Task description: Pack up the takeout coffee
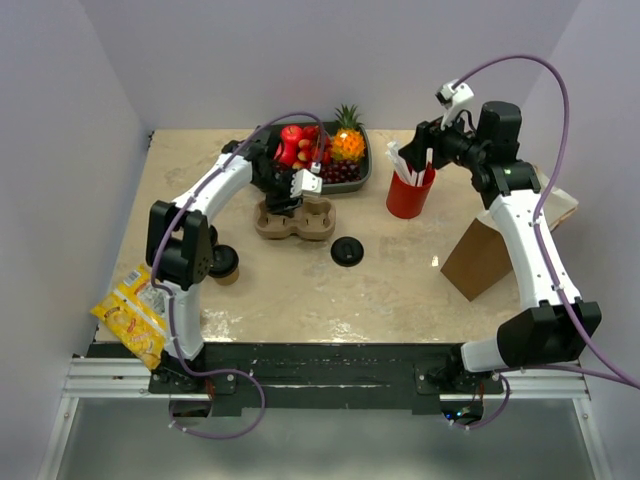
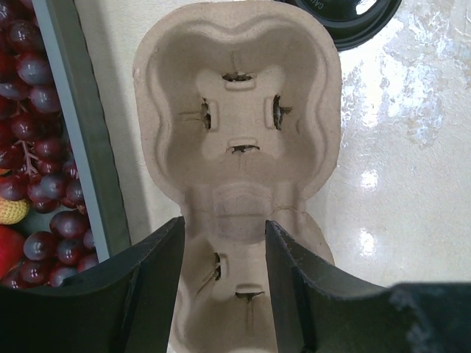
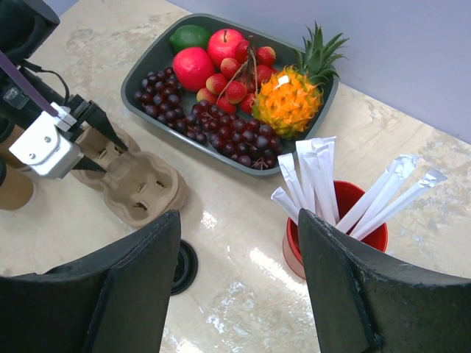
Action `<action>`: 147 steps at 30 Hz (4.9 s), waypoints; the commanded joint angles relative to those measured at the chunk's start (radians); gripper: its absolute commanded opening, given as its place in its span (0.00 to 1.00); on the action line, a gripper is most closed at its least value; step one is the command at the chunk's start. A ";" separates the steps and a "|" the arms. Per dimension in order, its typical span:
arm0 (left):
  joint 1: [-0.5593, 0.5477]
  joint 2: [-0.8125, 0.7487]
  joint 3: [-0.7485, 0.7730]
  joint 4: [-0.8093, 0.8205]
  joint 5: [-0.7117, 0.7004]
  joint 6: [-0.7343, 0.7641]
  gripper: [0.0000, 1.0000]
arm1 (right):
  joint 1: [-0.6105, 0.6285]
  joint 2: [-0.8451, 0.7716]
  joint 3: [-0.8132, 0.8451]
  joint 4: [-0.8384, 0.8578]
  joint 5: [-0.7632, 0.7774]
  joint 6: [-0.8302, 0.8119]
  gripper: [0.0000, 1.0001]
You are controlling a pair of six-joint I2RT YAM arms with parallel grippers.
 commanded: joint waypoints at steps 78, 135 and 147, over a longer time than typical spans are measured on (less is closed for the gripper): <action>-0.068 -0.457 -0.360 0.402 0.238 -0.530 0.30 | -0.517 -0.032 0.464 -0.871 0.659 -0.229 0.60; -0.321 -0.677 -0.115 1.060 0.113 -1.102 0.19 | -0.155 -0.212 0.123 -0.922 -0.185 -0.576 0.00; -0.516 -0.681 -0.239 1.115 0.177 -0.958 0.15 | -0.015 -0.195 0.106 -0.792 -0.189 -0.422 0.00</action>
